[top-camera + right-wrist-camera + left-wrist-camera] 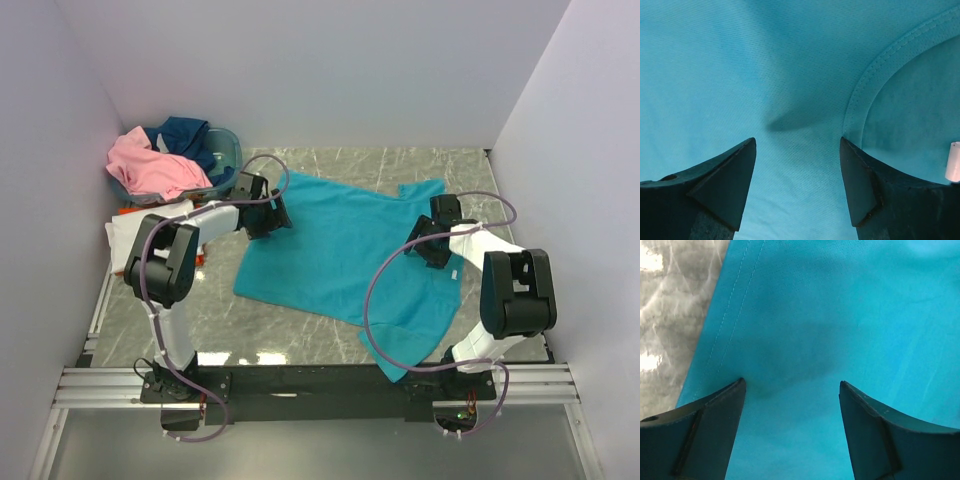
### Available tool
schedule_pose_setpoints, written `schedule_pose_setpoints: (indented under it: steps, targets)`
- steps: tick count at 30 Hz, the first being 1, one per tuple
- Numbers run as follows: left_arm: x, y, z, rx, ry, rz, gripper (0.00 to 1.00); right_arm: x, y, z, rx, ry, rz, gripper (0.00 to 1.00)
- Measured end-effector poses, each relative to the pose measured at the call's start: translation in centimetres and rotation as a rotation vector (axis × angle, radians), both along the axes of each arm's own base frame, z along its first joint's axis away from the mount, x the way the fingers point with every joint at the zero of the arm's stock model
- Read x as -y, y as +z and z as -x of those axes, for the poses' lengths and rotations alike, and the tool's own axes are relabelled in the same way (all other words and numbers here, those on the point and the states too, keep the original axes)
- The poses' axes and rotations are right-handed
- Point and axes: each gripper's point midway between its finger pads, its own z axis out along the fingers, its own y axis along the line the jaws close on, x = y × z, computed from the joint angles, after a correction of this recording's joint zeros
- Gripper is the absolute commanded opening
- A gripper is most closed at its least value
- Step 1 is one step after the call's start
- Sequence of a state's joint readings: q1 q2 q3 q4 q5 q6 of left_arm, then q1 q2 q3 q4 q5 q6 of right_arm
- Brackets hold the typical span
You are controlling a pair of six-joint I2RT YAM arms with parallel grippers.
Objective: Fold and stack the t-shirts
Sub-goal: Fold the tshirt
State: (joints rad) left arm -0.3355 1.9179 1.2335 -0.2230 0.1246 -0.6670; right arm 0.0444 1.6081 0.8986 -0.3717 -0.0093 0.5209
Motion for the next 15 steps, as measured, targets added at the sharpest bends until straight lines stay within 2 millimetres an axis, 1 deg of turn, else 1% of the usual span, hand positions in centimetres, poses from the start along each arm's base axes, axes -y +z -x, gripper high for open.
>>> schedule_pose_setpoints:
  steps: [1, 9, 15]
  targets:
    - [0.0, -0.1, -0.1, -0.001, -0.001, -0.001, 0.82, 0.1, -0.2, 0.1, -0.008, -0.006, 0.000, 0.74]
    - [0.5, -0.1, -1.3, 0.008, -0.002, 0.002, 0.82, 0.7, -0.3, -0.4, -0.012, -0.039, -0.008, 0.75]
    - [1.1, -0.1, -3.1, 0.025, -0.006, 0.006, 0.82, 1.0, -0.3, -1.8, -0.012, -0.048, -0.013, 0.75]
